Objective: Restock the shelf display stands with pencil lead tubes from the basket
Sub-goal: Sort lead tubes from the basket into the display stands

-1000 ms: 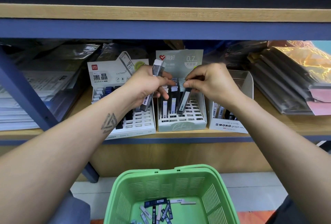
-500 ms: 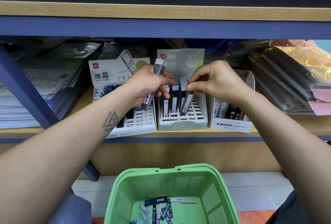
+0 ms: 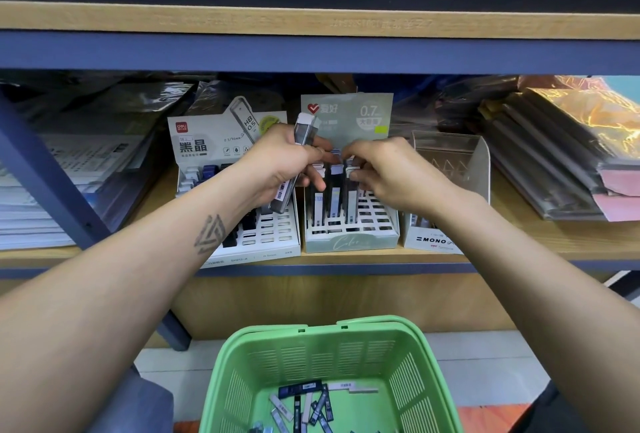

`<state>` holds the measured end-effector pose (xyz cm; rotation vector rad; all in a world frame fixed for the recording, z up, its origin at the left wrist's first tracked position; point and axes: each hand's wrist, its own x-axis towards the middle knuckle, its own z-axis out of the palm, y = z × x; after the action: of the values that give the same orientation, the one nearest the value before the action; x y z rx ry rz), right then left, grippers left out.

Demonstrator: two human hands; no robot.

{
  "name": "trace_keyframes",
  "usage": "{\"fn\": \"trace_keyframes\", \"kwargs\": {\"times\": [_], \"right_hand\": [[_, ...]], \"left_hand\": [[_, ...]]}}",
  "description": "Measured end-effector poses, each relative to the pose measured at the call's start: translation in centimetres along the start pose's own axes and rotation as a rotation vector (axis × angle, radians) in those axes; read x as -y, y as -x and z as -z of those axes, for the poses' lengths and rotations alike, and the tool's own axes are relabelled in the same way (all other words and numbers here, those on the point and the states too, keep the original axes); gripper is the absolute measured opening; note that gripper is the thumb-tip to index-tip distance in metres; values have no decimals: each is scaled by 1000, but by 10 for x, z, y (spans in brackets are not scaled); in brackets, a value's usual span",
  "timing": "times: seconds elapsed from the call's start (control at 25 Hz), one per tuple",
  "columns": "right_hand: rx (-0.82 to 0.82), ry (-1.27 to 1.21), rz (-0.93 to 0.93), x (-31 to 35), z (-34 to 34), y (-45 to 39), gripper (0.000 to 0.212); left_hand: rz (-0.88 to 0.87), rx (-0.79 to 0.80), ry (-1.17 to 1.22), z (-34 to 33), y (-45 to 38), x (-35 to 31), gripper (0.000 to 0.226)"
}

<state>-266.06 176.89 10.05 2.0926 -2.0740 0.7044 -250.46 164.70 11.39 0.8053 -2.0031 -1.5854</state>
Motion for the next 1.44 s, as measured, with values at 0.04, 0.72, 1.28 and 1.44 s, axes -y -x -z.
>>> {"fn": "trace_keyframes", "kwargs": {"times": [0.04, 0.72, 1.28, 1.44], "right_hand": [[-19, -12, -23, 0, 1, 1, 14], [-84, -6, -150, 3, 12, 1, 17], [-188, -1038, -355, 12, 7, -1, 6], [-210, -924, -421, -1, 19, 6, 10]], "left_hand": [[1, 0, -1, 0, 0, 0, 15], [-95, 28, 111, -3, 5, -4, 14], [115, 463, 264, 2, 16, 1, 26], [3, 226, 139, 15, 13, -3, 19]]}}
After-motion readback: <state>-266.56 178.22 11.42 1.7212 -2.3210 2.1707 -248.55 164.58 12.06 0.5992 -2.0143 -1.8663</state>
